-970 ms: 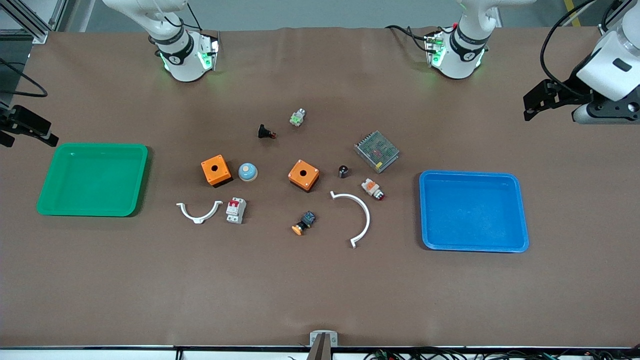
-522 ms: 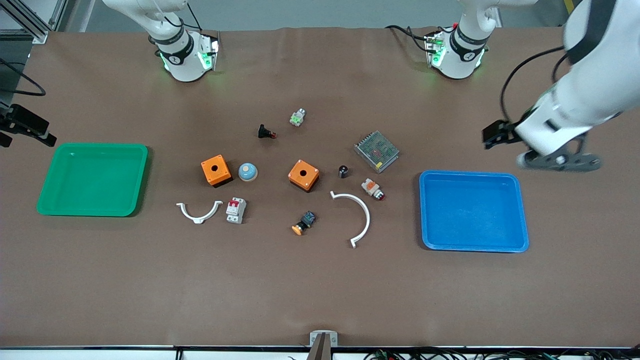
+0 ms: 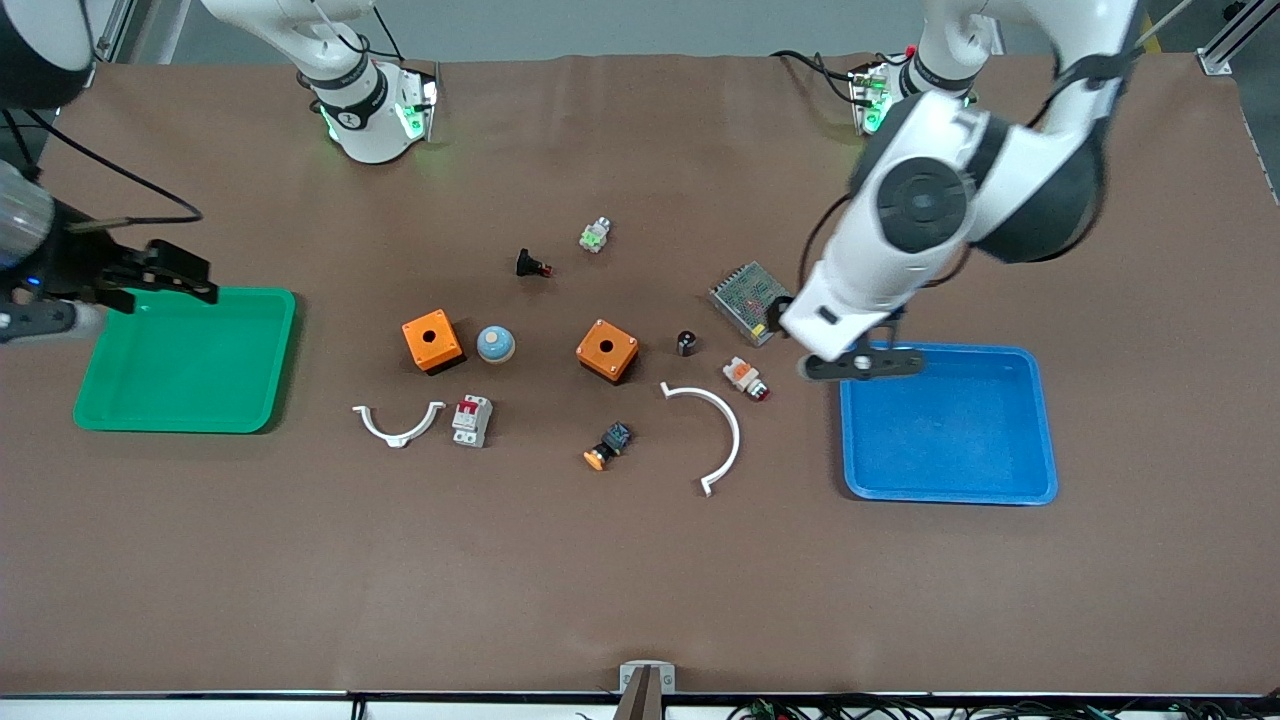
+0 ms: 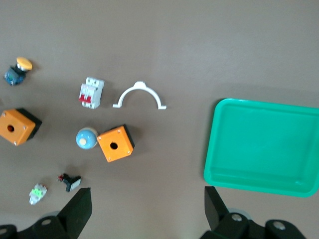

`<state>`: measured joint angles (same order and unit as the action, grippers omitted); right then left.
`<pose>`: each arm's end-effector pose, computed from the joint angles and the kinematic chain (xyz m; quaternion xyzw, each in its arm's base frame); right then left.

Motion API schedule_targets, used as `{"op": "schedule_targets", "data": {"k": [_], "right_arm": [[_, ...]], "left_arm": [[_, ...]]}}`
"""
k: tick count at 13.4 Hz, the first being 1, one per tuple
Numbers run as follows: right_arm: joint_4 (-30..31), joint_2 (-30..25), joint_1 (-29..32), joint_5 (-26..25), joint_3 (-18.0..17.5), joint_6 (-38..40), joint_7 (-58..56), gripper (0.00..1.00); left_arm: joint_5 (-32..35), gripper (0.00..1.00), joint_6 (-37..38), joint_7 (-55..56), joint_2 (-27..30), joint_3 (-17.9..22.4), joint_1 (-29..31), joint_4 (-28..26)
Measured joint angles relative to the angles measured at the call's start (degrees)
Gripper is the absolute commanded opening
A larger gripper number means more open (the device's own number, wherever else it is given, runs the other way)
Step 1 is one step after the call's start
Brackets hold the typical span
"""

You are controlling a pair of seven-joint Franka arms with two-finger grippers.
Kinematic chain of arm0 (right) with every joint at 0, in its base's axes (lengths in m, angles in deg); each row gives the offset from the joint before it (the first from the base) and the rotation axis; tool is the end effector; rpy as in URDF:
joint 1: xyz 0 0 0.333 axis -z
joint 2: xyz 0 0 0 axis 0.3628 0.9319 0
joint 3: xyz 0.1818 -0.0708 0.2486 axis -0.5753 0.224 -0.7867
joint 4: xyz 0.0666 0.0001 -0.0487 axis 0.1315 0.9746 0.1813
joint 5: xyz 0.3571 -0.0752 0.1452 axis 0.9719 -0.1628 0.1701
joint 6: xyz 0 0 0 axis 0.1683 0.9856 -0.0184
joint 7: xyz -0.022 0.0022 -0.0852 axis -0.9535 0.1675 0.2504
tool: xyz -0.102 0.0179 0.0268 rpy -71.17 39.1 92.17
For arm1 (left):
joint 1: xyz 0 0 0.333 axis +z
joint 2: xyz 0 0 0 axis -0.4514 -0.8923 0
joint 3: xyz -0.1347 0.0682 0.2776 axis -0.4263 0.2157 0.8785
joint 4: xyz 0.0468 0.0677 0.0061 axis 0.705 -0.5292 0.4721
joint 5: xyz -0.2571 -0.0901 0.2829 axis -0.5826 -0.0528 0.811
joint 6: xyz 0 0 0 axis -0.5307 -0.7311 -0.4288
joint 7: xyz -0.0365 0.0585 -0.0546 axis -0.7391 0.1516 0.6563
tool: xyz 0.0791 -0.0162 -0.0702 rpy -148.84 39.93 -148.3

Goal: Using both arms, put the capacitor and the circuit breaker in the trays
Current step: 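Reach the left gripper to the capacitor while the right gripper reaches the breaker, then grasp the black capacitor with the left gripper while the right gripper grasps the breaker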

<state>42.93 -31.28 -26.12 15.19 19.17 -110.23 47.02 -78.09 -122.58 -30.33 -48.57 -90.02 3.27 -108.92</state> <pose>0.5805 0.0362 0.5829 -0.9963 -0.0540 0.0609 0.0289 0.5564 -0.3388 0.4310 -0.9983 -0.0320 0.0474 0.0098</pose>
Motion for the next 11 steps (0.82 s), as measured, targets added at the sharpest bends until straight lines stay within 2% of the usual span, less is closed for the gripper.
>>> {"op": "schedule_targets", "data": {"k": [2, 5, 8, 11], "right_arm": [[1.31, 0.81, -3.34, 0.03, -0.07, 0.62, 0.33, 1.0], [8.14, 1.6, -10.46, 0.02, -0.28, -6.28, 8.28, 1.0], [17.36, 2.23, -15.2, 0.03, -0.37, -18.21, 17.12, 1.0], [25.42, 2.72, -19.0, 0.03, -0.38, -34.18, 24.11, 1.0]], "left_arm": [[0.0, 1.0, -5.97, 4.33, -1.45, 0.01, -2.08, -3.49], [0.0, 0.98, -12.2, 9.94, -5.1, -0.01, -4.73, -5.93], [0.0, 0.94, -16.79, 13.83, -9.66, -0.01, -7.0, -6.13], [0.0, 0.89, -20.69, 17.27, -13.15, -0.04, -8.87, -6.14]]}}
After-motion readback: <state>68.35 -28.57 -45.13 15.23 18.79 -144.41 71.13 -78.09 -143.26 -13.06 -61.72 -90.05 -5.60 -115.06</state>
